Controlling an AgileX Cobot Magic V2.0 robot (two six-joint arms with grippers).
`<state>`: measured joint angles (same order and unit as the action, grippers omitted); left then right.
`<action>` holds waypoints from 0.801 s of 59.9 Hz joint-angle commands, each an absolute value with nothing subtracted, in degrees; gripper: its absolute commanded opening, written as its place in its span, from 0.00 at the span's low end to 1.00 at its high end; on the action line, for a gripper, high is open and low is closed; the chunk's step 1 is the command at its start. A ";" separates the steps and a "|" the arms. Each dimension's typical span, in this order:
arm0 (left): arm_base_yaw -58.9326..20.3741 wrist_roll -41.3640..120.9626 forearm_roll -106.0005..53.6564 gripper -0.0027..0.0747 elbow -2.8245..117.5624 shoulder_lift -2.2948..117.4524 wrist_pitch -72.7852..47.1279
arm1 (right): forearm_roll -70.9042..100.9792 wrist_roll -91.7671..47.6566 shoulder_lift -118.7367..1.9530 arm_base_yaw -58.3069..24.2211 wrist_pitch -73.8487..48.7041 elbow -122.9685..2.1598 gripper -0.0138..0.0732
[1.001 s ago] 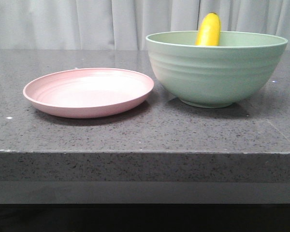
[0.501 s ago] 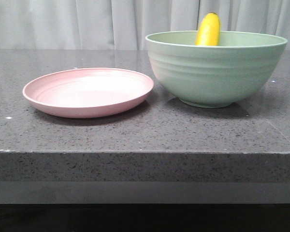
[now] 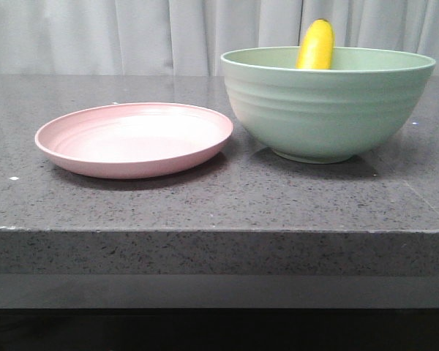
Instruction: Transfer banana from pink plate to green bowl
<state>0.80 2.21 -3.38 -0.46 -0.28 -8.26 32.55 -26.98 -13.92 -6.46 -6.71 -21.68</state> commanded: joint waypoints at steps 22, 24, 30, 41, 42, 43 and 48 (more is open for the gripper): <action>0.99 2.20 -3.76 0.01 -0.59 -1.32 -3.26 | 2.99 5.19 -4.54 0.52 -1.93 -6.45 0.08; 0.99 2.20 -3.76 0.01 -0.59 -1.32 -3.26 | 2.99 5.19 -3.09 0.94 -1.93 -4.77 0.08; 0.99 2.20 -3.76 0.01 -0.59 -1.32 -3.26 | 2.99 5.02 0.80 1.14 -1.98 -0.51 0.08; 0.99 2.20 -3.76 0.01 -0.59 -1.32 -3.36 | 2.99 4.41 1.91 1.14 -3.42 1.56 0.08; 0.99 2.20 -3.76 0.01 -0.59 -1.32 -3.36 | 2.99 4.23 1.91 1.14 -3.34 1.56 0.08; 0.99 2.20 -3.76 0.01 -0.59 -1.32 -3.36 | 2.99 3.97 1.91 1.14 -3.23 1.56 0.08; 0.99 2.20 -3.76 0.01 -0.59 -1.32 -3.36 | 3.04 2.88 1.91 1.14 -2.61 1.63 0.08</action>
